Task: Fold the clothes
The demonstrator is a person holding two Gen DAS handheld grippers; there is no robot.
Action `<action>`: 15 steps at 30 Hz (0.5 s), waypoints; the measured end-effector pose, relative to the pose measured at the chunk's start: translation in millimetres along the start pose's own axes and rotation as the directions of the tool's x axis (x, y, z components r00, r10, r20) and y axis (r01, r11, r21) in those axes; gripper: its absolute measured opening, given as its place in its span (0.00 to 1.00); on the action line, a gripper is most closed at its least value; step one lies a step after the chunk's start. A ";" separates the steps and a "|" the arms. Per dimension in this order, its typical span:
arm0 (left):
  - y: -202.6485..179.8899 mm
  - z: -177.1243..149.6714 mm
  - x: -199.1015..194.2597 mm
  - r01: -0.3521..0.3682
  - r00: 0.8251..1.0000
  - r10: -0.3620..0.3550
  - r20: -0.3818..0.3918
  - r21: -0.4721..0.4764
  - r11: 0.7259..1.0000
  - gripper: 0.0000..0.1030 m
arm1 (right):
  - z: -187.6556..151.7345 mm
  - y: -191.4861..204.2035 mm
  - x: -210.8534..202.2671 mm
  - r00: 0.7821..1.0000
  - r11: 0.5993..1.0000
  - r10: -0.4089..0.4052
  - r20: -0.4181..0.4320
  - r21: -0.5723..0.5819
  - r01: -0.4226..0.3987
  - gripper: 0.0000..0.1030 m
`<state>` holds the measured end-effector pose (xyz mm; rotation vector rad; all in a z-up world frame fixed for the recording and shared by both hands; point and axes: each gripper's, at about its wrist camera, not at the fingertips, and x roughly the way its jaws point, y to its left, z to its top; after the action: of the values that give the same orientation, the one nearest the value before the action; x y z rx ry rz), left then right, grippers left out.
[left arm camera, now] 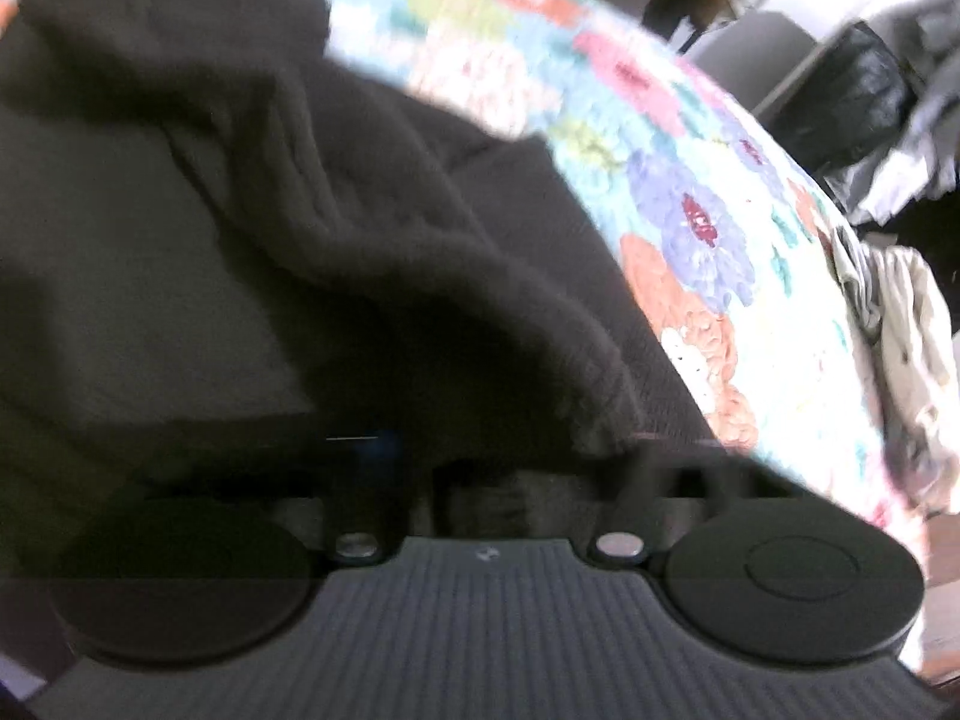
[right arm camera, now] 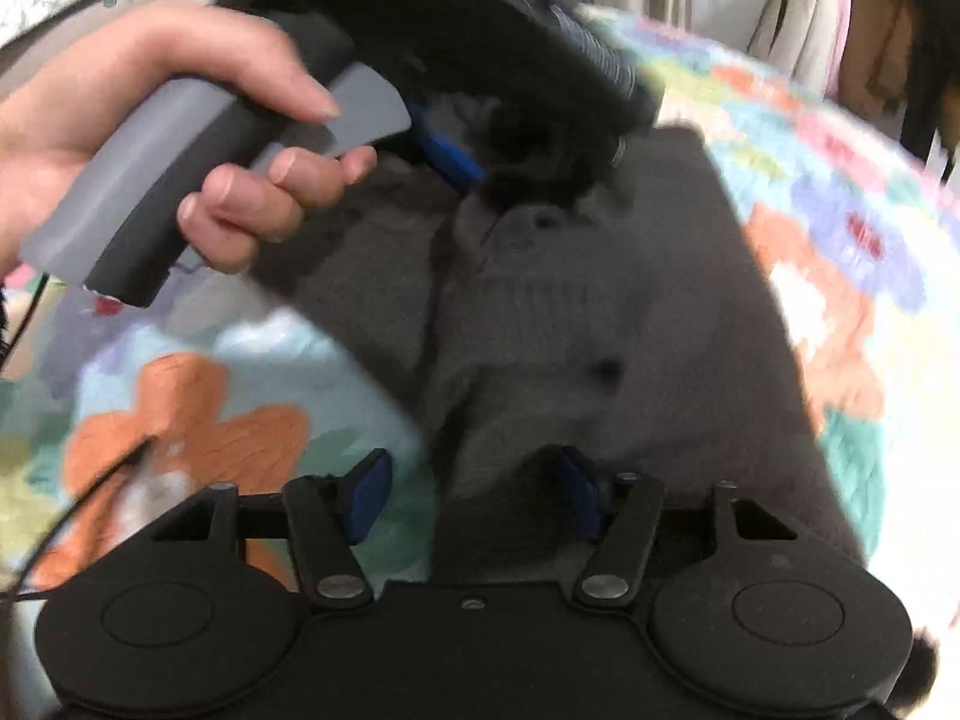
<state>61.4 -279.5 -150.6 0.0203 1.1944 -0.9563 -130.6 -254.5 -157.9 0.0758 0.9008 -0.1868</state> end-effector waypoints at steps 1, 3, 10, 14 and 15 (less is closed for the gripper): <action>-2.7 3.3 0.1 0.001 1.000 -0.001 0.009 0.007 1.000 0.23 | 2.3 -3.9 0.7 1.000 1.000 0.006 0.014 -0.008 -0.006 0.28; -14.6 11.7 -4.9 0.021 0.999 -0.023 0.031 0.051 0.998 0.19 | 8.1 -21.7 -7.7 0.997 0.998 0.053 0.060 0.020 -0.055 0.10; -96.2 66.0 -23.7 0.174 0.970 -0.202 0.135 0.194 0.965 0.18 | 18.1 -105.9 -66.9 0.963 0.983 -0.089 0.254 0.177 0.044 0.10; -162.7 87.3 10.6 0.171 0.966 -0.218 0.137 0.292 0.941 0.18 | 19.3 -164.2 -84.6 0.935 0.946 -0.216 0.282 0.296 0.129 0.09; -181.6 90.0 22.0 0.151 0.967 -0.208 0.145 0.326 0.933 0.18 | 19.2 -178.7 -86.8 0.927 0.933 -0.251 0.280 0.326 0.154 0.09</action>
<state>16.7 -449.9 -48.0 0.0782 0.8814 -1.2773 -202.9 -421.4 -75.6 0.2272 0.5504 -0.5182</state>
